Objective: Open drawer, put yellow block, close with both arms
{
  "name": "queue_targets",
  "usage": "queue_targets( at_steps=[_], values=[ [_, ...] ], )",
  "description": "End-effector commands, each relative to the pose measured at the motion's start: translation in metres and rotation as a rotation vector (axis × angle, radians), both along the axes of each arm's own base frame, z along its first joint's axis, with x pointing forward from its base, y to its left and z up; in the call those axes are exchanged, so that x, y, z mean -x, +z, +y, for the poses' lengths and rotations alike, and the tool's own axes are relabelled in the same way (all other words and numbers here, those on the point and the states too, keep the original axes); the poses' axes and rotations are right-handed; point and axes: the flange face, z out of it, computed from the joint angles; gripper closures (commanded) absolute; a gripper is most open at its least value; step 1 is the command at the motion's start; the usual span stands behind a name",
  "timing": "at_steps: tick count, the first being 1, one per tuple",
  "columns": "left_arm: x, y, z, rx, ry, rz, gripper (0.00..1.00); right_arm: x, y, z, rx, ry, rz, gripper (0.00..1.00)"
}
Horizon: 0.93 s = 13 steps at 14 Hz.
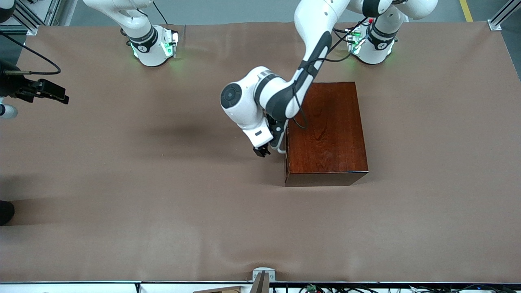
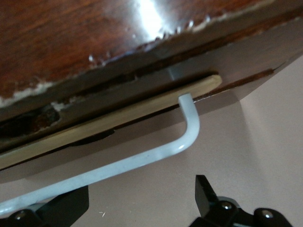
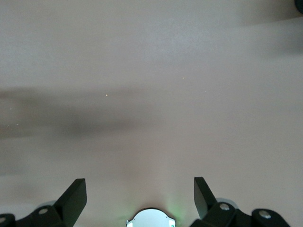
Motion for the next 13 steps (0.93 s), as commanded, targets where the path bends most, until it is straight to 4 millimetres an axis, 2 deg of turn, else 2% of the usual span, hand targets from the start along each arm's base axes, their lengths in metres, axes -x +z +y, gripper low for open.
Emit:
queue_targets(
  at_steps=[1,3,4,6,7,8,9,11,13],
  values=[
    [-0.016,0.016,0.030,-0.060,-0.008,0.008,0.00,0.007,0.003,-0.005,0.015,0.008,-0.009,0.00],
    [-0.009,0.018,0.019,-0.041,-0.029,0.005,0.00,0.007,0.003,-0.005,0.013,0.008,-0.007,0.00],
    [-0.006,0.026,0.014,-0.028,-0.048,0.001,0.00,0.007,0.003,-0.005,0.013,0.008,-0.007,0.00],
    [-0.003,0.075,0.008,0.043,-0.129,-0.015,0.00,0.007,0.003,-0.005,0.013,0.008,-0.007,0.00],
    [-0.001,0.114,0.009,0.085,-0.179,-0.028,0.00,0.008,0.003,-0.005,0.013,0.008,-0.006,0.00],
    [-0.005,0.154,0.019,0.126,-0.224,-0.045,0.00,0.008,0.003,-0.006,0.013,0.006,-0.006,0.00],
    [-0.009,0.183,0.031,0.152,-0.287,-0.047,0.00,0.008,0.003,-0.006,0.013,0.005,-0.006,0.00],
    [-0.039,0.240,0.090,0.195,-0.363,-0.058,0.00,0.008,0.003,-0.006,0.013,0.006,-0.006,0.00],
    [-0.062,0.276,0.154,0.216,-0.473,-0.005,0.00,0.008,0.003,-0.006,0.013,0.006,-0.007,0.00]
  ],
)
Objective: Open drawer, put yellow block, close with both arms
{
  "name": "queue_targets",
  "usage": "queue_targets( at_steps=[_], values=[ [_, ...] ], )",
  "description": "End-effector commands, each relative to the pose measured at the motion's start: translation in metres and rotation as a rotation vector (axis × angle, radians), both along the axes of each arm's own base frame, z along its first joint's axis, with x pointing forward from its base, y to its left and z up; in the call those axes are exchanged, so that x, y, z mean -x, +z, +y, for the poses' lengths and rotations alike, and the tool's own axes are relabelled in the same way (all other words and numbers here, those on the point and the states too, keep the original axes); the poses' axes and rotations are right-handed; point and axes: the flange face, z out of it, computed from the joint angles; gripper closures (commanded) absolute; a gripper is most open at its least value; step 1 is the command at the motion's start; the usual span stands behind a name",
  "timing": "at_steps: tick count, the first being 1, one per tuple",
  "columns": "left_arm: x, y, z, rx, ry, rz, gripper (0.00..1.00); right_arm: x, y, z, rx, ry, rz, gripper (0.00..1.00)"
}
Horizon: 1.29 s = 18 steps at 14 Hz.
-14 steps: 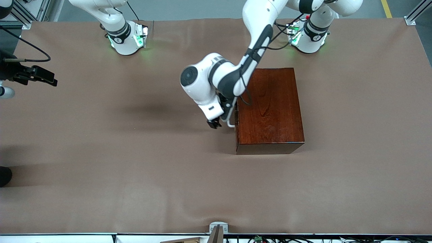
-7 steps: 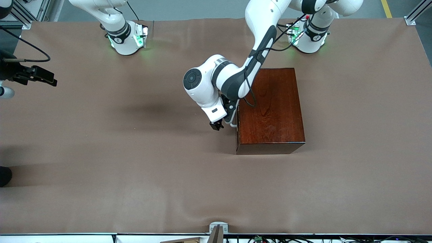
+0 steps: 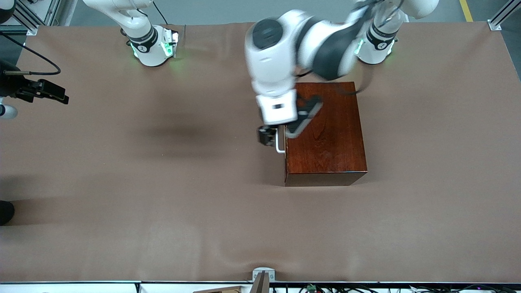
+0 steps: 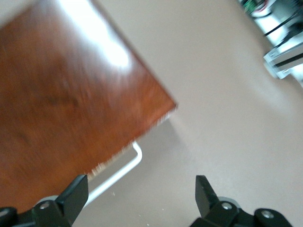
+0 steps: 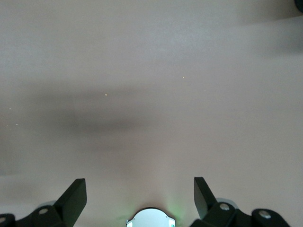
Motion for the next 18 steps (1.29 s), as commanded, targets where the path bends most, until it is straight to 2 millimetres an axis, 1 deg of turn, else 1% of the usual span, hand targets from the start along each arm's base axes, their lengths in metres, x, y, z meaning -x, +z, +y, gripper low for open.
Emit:
queue_targets(
  at_steps=[1,3,4,6,8,9,10,11,13,14,15,17,18],
  values=[
    [-0.022,0.033,0.088,0.010,-0.175,0.082,0.00,0.007,0.004,-0.004,0.012,0.010,-0.010,0.00],
    [-0.036,0.053,0.161,0.050,-0.304,0.128,0.00,0.007,0.004,-0.004,0.013,0.010,-0.013,0.00],
    [-0.038,0.058,0.195,0.055,-0.364,0.137,0.00,0.007,0.005,-0.004,0.013,0.010,-0.015,0.00],
    [-0.036,0.065,0.262,0.063,-0.488,0.151,0.00,0.007,0.004,-0.003,0.013,0.012,-0.013,0.00],
    [-0.030,0.062,0.322,0.070,-0.612,0.172,0.00,0.006,0.004,-0.004,0.013,0.010,-0.015,0.00],
    [-0.029,0.061,0.349,0.073,-0.651,0.176,0.00,0.007,0.004,-0.005,0.012,0.010,-0.014,0.00],
    [-0.026,0.064,0.371,0.072,-0.707,0.175,0.00,0.006,0.004,-0.006,0.012,0.010,-0.014,0.00],
    [-0.022,0.064,0.388,0.064,-0.779,0.199,0.00,0.006,0.004,-0.007,0.011,0.010,-0.021,0.00],
    [-0.020,0.067,0.435,0.068,-0.885,0.211,0.00,0.006,0.004,-0.008,0.006,0.007,-0.022,0.00],
    [-0.014,0.073,0.444,0.067,-0.930,0.198,0.00,0.005,0.004,-0.009,0.008,0.004,-0.024,0.00],
    [-0.010,0.074,0.444,0.067,-0.943,0.196,0.00,0.005,0.004,-0.009,0.006,0.006,-0.024,0.00],
    [0.001,0.080,0.434,0.056,-0.964,0.195,0.00,0.006,0.004,-0.016,0.005,-0.007,-0.025,0.00],
    [0.009,0.079,0.427,0.040,-0.972,0.210,0.00,0.006,0.004,-0.016,0.005,-0.008,-0.026,0.00]
  ],
)
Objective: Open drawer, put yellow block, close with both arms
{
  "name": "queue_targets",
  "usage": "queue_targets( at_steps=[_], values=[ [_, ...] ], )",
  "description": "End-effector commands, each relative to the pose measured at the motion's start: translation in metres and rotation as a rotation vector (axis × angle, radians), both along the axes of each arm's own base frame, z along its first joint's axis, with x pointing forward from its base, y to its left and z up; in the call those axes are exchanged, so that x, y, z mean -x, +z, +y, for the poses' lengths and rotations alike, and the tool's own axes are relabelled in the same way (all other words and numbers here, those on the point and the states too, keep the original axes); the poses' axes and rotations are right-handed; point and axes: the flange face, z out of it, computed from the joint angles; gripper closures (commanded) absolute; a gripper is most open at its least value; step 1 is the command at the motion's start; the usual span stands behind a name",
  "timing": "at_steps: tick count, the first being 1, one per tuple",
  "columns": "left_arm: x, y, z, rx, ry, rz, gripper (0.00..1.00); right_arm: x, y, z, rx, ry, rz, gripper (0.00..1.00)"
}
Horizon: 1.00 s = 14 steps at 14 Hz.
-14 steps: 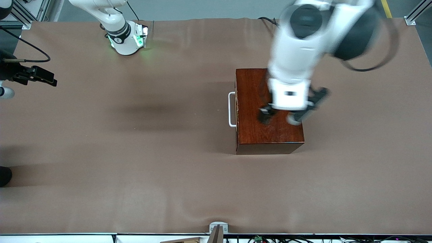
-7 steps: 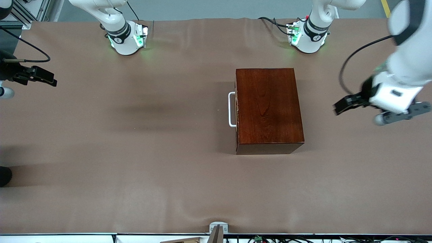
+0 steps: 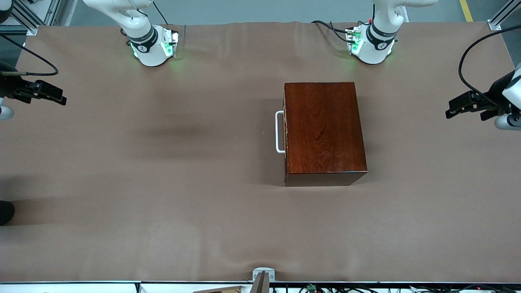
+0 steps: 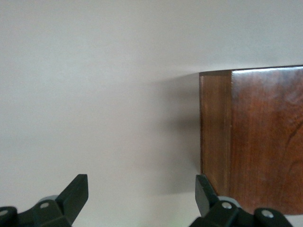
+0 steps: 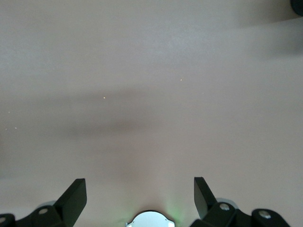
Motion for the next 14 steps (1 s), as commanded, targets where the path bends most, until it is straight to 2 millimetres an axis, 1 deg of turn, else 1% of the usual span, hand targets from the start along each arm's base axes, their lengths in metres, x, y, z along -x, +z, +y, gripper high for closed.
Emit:
queue_targets(
  at_steps=[1,2,4,6,7,9,10,11,13,14],
  values=[
    [0.033,0.006,-0.020,-0.043,-0.049,-0.001,0.00,0.006,0.004,-0.006,0.006,0.004,-0.021,0.00],
    [0.044,0.007,-0.024,-0.050,-0.045,-0.004,0.00,0.005,0.005,-0.004,0.006,0.007,-0.027,0.00],
    [0.059,0.012,-0.029,-0.057,-0.051,-0.013,0.00,0.005,0.005,-0.003,0.007,0.009,-0.028,0.00],
    [0.063,0.016,-0.033,-0.060,-0.011,-0.012,0.00,0.005,0.004,-0.003,0.005,0.009,-0.024,0.00],
    [0.068,0.021,-0.042,-0.073,0.015,-0.018,0.00,0.005,0.005,-0.003,0.005,0.009,-0.027,0.00],
    [0.073,0.025,-0.055,-0.120,0.006,-0.017,0.00,0.005,0.005,-0.003,0.005,0.007,-0.027,0.00],
    [0.070,0.030,-0.057,-0.118,-0.002,-0.026,0.00,0.005,0.005,-0.002,0.002,0.008,-0.027,0.00],
    [0.066,0.039,-0.056,-0.113,-0.011,-0.048,0.00,0.005,0.005,-0.003,0.002,0.007,-0.027,0.00],
    [0.051,0.045,-0.051,-0.103,-0.005,-0.047,0.00,0.005,0.005,-0.003,0.002,0.007,-0.027,0.00],
    [0.047,0.047,-0.049,-0.094,-0.001,-0.043,0.00,0.005,0.006,-0.003,0.002,0.007,-0.030,0.00]
  ],
)
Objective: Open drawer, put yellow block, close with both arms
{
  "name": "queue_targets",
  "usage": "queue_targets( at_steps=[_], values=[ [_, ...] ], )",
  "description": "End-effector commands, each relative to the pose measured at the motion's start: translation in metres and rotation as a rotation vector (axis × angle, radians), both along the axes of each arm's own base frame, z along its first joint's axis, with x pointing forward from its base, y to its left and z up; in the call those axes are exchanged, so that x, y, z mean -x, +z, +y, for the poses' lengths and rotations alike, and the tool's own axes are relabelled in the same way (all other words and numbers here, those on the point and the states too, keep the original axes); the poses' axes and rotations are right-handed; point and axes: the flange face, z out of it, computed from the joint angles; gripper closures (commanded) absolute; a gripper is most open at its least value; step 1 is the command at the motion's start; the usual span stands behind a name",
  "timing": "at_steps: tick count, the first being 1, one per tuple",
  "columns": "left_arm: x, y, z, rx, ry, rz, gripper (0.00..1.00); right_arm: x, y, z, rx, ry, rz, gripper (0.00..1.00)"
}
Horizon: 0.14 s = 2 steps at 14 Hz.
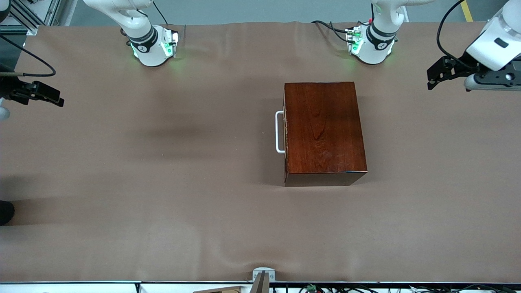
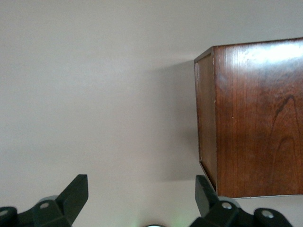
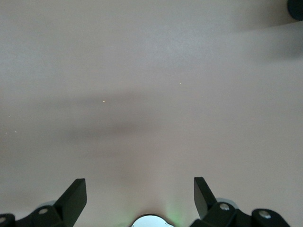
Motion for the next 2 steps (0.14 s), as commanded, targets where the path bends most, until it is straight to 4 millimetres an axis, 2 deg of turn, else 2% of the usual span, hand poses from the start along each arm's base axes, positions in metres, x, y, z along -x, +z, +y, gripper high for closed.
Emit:
queue_targets(
  at_steps=[1,2],
  values=[
    [-0.0143,0.0107,0.0044,0.003,0.004,0.012,0.00,0.0065,0.0048,-0.0016,0.002,0.007,-0.014,0.00],
    [-0.0162,0.0089,0.0053,0.004,0.005,0.017,0.00,0.0065,0.0048,-0.0016,0.002,0.007,-0.014,0.00]
  ],
)
